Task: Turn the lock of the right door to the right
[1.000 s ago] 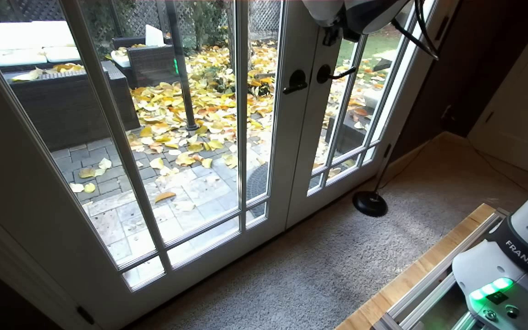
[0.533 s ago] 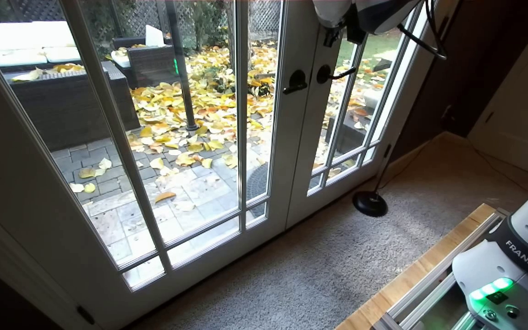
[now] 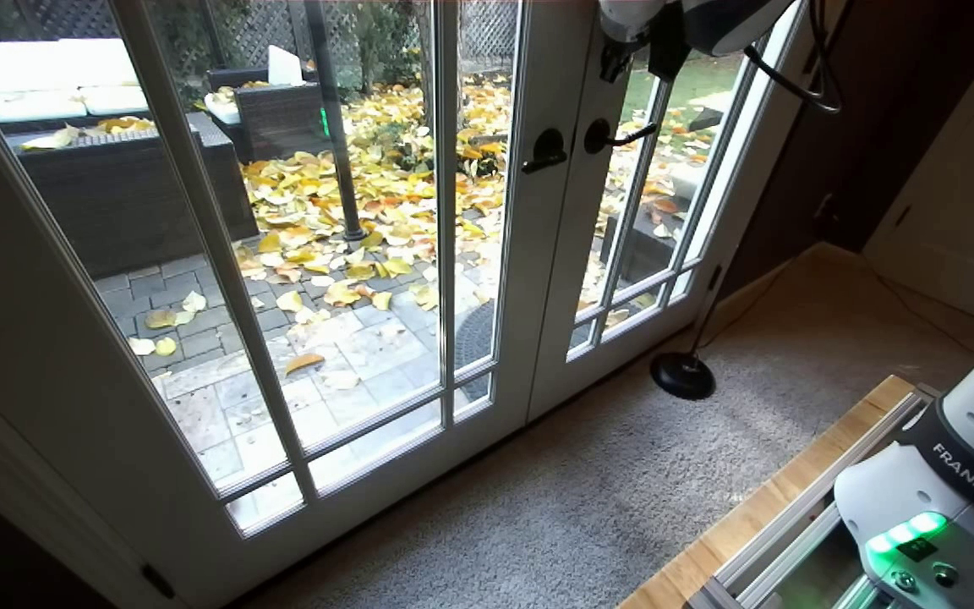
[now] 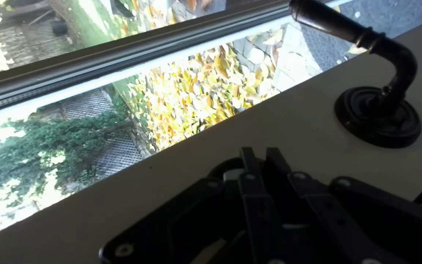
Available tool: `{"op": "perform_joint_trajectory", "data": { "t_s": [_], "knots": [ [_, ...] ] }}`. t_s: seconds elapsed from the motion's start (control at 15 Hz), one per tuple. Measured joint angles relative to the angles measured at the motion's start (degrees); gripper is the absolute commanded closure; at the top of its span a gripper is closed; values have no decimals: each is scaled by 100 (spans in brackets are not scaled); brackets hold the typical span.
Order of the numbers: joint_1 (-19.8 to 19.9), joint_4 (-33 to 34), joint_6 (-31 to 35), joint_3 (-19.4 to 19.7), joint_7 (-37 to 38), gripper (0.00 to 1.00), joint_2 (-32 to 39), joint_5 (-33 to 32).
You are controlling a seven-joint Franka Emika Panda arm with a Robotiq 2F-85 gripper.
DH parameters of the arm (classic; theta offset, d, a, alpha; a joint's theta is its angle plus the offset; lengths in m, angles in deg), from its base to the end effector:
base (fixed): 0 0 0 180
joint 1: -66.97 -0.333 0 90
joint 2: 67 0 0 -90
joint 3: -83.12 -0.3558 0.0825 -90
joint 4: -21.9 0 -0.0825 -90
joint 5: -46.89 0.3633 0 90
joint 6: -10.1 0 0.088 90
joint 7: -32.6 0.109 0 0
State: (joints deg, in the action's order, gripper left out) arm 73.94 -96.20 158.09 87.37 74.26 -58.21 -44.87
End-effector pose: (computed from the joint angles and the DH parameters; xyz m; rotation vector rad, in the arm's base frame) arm 0.5792 -0.0960 0.4361 2.1016 0.4245 0.6184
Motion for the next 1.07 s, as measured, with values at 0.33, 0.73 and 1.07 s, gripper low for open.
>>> {"op": "perform_joint_trajectory", "data": {
  "t_s": [0.33,0.73,1.07],
  "knots": [
    [371,-42,1263,132,-225,97,-80,1256],
    [752,-308,2236,67,-1728,97,-107,3767],
    [1948,-637,2856,-1092,-3198,97,-106,5817]
  ]
}}
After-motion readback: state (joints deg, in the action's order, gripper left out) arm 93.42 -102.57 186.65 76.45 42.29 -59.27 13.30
